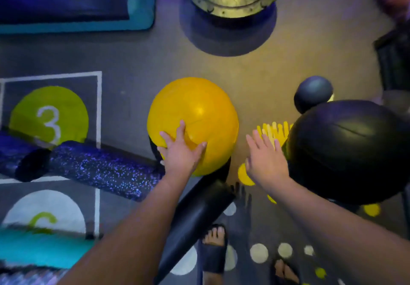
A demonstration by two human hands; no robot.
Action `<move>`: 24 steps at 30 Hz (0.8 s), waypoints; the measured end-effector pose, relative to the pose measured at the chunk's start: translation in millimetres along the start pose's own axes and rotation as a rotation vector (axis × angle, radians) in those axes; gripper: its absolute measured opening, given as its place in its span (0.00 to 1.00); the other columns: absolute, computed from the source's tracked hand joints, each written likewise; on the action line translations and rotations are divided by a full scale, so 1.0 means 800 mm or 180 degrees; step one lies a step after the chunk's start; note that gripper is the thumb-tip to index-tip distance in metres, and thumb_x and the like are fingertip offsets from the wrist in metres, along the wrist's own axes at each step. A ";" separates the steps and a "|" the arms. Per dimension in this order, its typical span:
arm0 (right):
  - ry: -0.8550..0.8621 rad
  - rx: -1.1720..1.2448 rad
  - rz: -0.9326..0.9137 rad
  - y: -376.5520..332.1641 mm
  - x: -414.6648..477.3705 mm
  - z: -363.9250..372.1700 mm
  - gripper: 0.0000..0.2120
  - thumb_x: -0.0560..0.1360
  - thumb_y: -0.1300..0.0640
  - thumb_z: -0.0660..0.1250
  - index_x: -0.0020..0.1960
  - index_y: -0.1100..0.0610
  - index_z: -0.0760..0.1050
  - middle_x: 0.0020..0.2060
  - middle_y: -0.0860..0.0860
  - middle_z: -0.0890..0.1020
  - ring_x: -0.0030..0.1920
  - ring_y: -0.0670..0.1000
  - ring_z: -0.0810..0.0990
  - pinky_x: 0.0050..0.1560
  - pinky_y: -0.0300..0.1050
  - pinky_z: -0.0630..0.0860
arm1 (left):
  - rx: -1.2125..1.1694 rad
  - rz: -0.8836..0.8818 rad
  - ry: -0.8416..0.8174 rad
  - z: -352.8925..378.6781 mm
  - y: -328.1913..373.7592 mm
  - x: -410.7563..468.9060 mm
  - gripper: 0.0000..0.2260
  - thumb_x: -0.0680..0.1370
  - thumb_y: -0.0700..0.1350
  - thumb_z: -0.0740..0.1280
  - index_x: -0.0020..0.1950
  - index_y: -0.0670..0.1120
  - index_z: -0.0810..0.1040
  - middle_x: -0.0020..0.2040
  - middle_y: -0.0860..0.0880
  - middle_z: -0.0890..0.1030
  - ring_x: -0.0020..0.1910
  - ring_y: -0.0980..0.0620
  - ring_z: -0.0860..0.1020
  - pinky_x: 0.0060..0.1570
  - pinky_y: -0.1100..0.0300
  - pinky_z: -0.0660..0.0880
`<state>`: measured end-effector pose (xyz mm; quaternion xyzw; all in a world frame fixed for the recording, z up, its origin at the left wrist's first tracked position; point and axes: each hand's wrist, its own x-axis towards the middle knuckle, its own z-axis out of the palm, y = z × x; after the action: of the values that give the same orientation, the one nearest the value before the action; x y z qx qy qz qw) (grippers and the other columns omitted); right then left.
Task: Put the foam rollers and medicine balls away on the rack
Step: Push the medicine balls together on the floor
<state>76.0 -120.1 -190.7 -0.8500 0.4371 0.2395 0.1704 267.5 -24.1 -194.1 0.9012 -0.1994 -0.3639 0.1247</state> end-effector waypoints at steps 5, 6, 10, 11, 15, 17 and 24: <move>0.0263 0.0017 0.1082 0.141 0.004 -0.056 0.27 0.79 0.47 0.62 0.77 0.49 0.65 0.81 0.55 0.57 0.80 0.60 0.55 0.77 0.63 0.55 | -0.0595 0.0912 -0.0368 -0.010 0.090 0.018 0.31 0.75 0.70 0.61 0.78 0.68 0.60 0.71 0.48 0.77 0.67 0.48 0.77 0.67 0.52 0.71; 0.0171 0.0021 0.1316 0.169 0.003 -0.063 0.30 0.79 0.44 0.62 0.79 0.50 0.62 0.81 0.56 0.54 0.80 0.61 0.53 0.77 0.65 0.54 | -0.0785 0.1127 -0.0552 -0.010 0.102 0.018 0.31 0.75 0.68 0.64 0.77 0.66 0.63 0.69 0.52 0.78 0.66 0.53 0.77 0.67 0.55 0.72; -0.0444 0.0256 0.2094 0.259 0.007 -0.079 0.64 0.62 0.23 0.69 0.82 0.49 0.37 0.81 0.59 0.37 0.80 0.68 0.42 0.73 0.76 0.49 | -0.0099 0.1821 0.0162 0.008 0.141 0.030 0.26 0.80 0.51 0.68 0.78 0.54 0.68 0.78 0.45 0.68 0.76 0.44 0.67 0.74 0.52 0.64; -0.0612 0.0395 0.2150 0.274 0.013 -0.082 0.71 0.56 0.22 0.72 0.81 0.47 0.32 0.80 0.59 0.33 0.79 0.68 0.39 0.71 0.78 0.47 | 0.0162 0.1625 0.0332 0.013 0.151 0.036 0.29 0.79 0.55 0.68 0.79 0.54 0.65 0.80 0.41 0.61 0.78 0.38 0.63 0.76 0.46 0.61; -0.0888 0.0724 0.2009 0.319 0.033 -0.083 0.82 0.45 0.24 0.77 0.76 0.44 0.22 0.75 0.58 0.23 0.77 0.69 0.29 0.67 0.83 0.44 | 0.0671 0.0532 -0.0517 0.067 0.187 0.037 0.54 0.68 0.67 0.74 0.82 0.61 0.42 0.81 0.34 0.42 0.80 0.31 0.49 0.77 0.40 0.54; -0.0900 0.0819 0.1929 0.339 0.043 -0.079 0.83 0.44 0.24 0.77 0.75 0.44 0.21 0.75 0.59 0.23 0.76 0.70 0.28 0.66 0.84 0.44 | 0.0320 0.0450 -0.0605 0.097 0.221 0.032 0.60 0.66 0.65 0.77 0.80 0.61 0.34 0.80 0.33 0.37 0.81 0.35 0.47 0.77 0.41 0.54; -0.1203 0.1213 0.1715 0.390 0.067 -0.090 0.81 0.49 0.24 0.77 0.74 0.46 0.18 0.71 0.61 0.19 0.73 0.72 0.25 0.65 0.86 0.42 | 0.0993 0.0612 0.0089 0.162 0.414 0.045 0.44 0.75 0.63 0.70 0.82 0.60 0.46 0.78 0.27 0.49 0.62 0.26 0.75 0.62 0.43 0.72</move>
<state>-135.6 -366.5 -185.9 -0.5986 0.6424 0.3427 0.3340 111.1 -345.2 -184.6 0.8914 -0.3370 -0.3024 0.0204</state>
